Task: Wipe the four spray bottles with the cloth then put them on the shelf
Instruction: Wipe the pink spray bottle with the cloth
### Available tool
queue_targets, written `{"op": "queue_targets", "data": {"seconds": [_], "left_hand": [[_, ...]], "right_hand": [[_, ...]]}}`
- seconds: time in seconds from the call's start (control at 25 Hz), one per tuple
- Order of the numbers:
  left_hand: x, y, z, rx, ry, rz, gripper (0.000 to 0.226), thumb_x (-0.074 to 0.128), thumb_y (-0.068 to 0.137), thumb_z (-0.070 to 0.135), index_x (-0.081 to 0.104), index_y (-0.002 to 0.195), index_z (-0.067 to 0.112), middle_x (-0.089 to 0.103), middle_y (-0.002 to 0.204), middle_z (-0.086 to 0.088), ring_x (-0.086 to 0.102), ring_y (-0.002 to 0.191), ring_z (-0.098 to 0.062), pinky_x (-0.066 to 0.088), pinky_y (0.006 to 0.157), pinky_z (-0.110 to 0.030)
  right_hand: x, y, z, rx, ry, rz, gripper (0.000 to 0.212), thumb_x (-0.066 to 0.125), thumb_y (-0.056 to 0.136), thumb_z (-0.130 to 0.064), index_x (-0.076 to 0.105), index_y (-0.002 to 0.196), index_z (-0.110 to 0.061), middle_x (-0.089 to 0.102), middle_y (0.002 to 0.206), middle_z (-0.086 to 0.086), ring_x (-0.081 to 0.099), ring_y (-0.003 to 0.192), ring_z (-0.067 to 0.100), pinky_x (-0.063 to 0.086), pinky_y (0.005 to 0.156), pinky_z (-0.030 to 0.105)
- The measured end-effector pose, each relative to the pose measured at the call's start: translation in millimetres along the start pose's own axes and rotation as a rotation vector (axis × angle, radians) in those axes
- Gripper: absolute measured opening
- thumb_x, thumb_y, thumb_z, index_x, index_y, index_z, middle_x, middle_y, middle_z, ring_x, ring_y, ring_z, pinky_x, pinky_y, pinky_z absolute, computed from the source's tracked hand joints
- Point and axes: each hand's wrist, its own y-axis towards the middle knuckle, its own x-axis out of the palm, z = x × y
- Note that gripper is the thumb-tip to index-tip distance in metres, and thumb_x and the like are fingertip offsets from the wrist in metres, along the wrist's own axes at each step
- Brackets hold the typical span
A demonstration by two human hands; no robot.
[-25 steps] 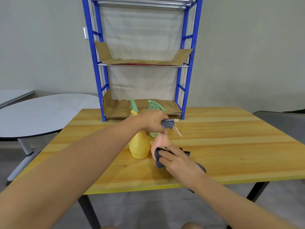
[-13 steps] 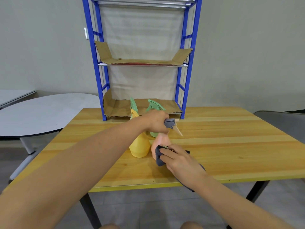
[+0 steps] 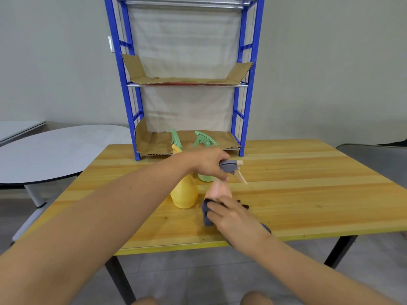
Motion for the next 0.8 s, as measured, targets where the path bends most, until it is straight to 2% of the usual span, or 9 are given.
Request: {"op": "queue_targets", "data": {"seconds": [0.08, 0.16, 0.24, 0.32, 0.4, 0.44, 0.64, 0.76, 0.8], "left_hand": [[2.5, -1.2, 1.5, 0.006, 0.012, 0.019, 0.028, 0.078, 0.085, 0.034, 0.053, 0.076, 0.025, 0.055, 0.072, 0.005, 0.049, 0.064, -0.014, 0.037, 0.058, -0.03], [3.7, -1.7, 2.3, 0.009, 0.029, 0.044, 0.028, 0.076, 0.086, 0.031, 0.051, 0.074, 0.026, 0.054, 0.069, 0.005, 0.047, 0.063, -0.013, 0.036, 0.057, -0.03], [4.1, -2.2, 2.4, 0.001, 0.025, 0.065, 0.027, 0.074, 0.087, 0.029, 0.051, 0.073, 0.025, 0.054, 0.068, 0.005, 0.047, 0.063, -0.014, 0.036, 0.056, -0.029], [3.8, -2.7, 2.6, 0.005, 0.04, 0.071, 0.029, 0.076, 0.086, 0.031, 0.05, 0.074, 0.026, 0.053, 0.069, 0.005, 0.047, 0.063, -0.013, 0.034, 0.055, -0.028], [5.5, -2.4, 1.5, 0.021, 0.05, 0.07, 0.03, 0.077, 0.085, 0.035, 0.05, 0.076, 0.026, 0.054, 0.072, 0.005, 0.049, 0.066, -0.014, 0.033, 0.055, -0.029], [6.5, -1.7, 0.0, 0.024, 0.048, 0.071, 0.03, 0.077, 0.085, 0.036, 0.05, 0.076, 0.026, 0.054, 0.073, 0.005, 0.05, 0.067, -0.015, 0.034, 0.056, -0.03], [6.3, -0.3, -3.0, 0.011, 0.055, 0.083, 0.026, 0.074, 0.087, 0.032, 0.052, 0.078, 0.021, 0.052, 0.07, 0.003, 0.047, 0.066, -0.018, 0.033, 0.054, -0.03], [6.4, -0.3, -4.0, 0.016, 0.05, 0.06, 0.028, 0.076, 0.086, 0.036, 0.052, 0.081, 0.023, 0.054, 0.074, 0.005, 0.048, 0.066, -0.014, 0.034, 0.056, -0.03], [7.3, -0.1, -4.9, 0.02, 0.045, 0.055, 0.028, 0.076, 0.086, 0.037, 0.052, 0.08, 0.023, 0.054, 0.075, 0.005, 0.049, 0.066, -0.014, 0.035, 0.057, -0.031]], "right_hand": [[-3.1, 0.6, -2.4, -0.067, -0.095, -0.036, 0.014, 0.057, 0.084, -0.013, 0.063, 0.096, -0.013, 0.061, 0.11, 0.004, 0.053, 0.108, 0.025, 0.045, 0.095, 0.034], [-15.3, 14.2, 5.7, 0.113, -0.036, 0.075, 0.026, 0.043, 0.091, -0.018, 0.066, 0.099, -0.01, 0.062, 0.109, 0.006, 0.051, 0.11, 0.025, 0.041, 0.099, 0.036], [-22.9, 21.7, 9.6, 0.237, -0.061, 0.124, 0.03, 0.039, 0.091, -0.015, 0.066, 0.1, -0.006, 0.061, 0.105, 0.011, 0.053, 0.106, 0.03, 0.045, 0.093, 0.043], [-13.8, 20.4, -5.8, 0.112, -0.135, 0.003, 0.016, 0.052, 0.088, -0.007, 0.062, 0.098, 0.001, 0.059, 0.1, 0.017, 0.054, 0.106, 0.036, 0.045, 0.094, 0.047], [0.5, 10.7, -20.6, -0.025, -0.17, -0.243, 0.019, 0.055, 0.084, -0.003, 0.058, 0.101, 0.004, 0.057, 0.105, 0.019, 0.052, 0.112, 0.039, 0.045, 0.094, 0.048], [2.4, 8.7, -20.6, -0.036, -0.15, -0.279, 0.022, 0.054, 0.083, -0.002, 0.057, 0.105, 0.002, 0.055, 0.11, 0.019, 0.049, 0.115, 0.04, 0.044, 0.094, 0.049], [-10.0, 21.4, 9.9, 0.181, -0.026, 0.063, 0.048, 0.025, 0.09, -0.019, 0.066, 0.112, -0.008, 0.059, 0.122, 0.012, 0.049, 0.119, 0.032, 0.042, 0.1, 0.048], [4.7, -9.1, 2.5, -0.081, -0.1, -0.1, 0.02, 0.062, 0.085, -0.012, 0.067, 0.103, -0.009, 0.061, 0.118, 0.009, 0.053, 0.119, 0.029, 0.041, 0.102, 0.041], [4.2, -15.9, 3.0, -0.099, -0.095, -0.162, 0.018, 0.066, 0.083, -0.012, 0.065, 0.101, -0.01, 0.061, 0.116, 0.006, 0.055, 0.118, 0.026, 0.042, 0.101, 0.037]]}}
